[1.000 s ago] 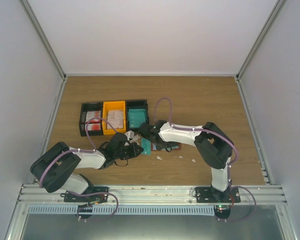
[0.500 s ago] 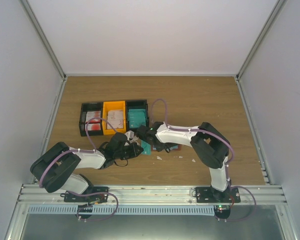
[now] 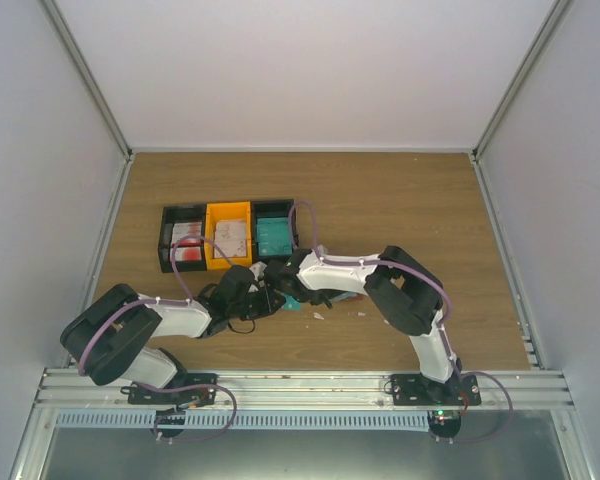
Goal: Put the credit cards into the card holder
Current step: Turn over the card slot in the card holder, then insert the credit card into the card holder.
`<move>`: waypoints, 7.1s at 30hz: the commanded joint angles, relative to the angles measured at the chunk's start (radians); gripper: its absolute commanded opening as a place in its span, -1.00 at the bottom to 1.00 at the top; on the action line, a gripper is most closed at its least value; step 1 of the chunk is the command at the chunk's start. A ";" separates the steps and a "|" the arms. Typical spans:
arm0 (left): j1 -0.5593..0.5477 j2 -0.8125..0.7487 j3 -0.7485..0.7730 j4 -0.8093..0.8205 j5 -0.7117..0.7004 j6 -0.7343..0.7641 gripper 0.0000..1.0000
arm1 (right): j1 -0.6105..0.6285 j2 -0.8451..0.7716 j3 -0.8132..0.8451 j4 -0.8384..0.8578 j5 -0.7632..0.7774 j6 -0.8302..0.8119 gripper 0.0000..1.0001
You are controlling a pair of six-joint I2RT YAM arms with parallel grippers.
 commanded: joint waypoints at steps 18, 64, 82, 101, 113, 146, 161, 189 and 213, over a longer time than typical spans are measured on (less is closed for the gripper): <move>0.008 -0.066 0.000 -0.044 -0.036 0.035 -1.00 | -0.004 -0.002 0.007 -0.038 0.043 0.087 0.08; 0.054 -0.140 -0.010 -0.091 -0.056 0.046 -1.00 | -0.004 0.012 -0.191 0.256 0.182 -0.333 -0.11; 0.075 -0.176 -0.024 -0.108 -0.062 0.046 -1.00 | -0.007 -0.034 -0.222 0.395 0.198 -0.490 -0.54; 0.086 -0.186 -0.024 -0.111 -0.053 0.056 -1.00 | -0.009 -0.085 -0.114 0.330 0.086 -0.467 -0.99; 0.094 -0.183 -0.015 -0.116 -0.049 0.064 -1.00 | -0.021 -0.056 0.035 0.188 -0.117 -0.411 -0.99; 0.097 -0.209 -0.012 -0.145 -0.043 0.076 -1.00 | -0.330 -0.392 -0.314 0.573 -0.639 -0.292 -0.60; 0.097 -0.278 0.012 -0.185 -0.039 0.088 -1.00 | -0.365 -0.429 -0.353 0.547 -0.492 -0.341 -0.06; -0.073 -0.013 0.072 0.227 -0.104 -0.202 -1.00 | -0.404 -0.527 -0.647 0.764 -0.826 -0.243 -0.39; -0.128 0.222 0.141 0.299 -0.166 -0.237 -1.00 | -0.387 -0.485 -0.559 0.675 -0.679 -0.355 -0.24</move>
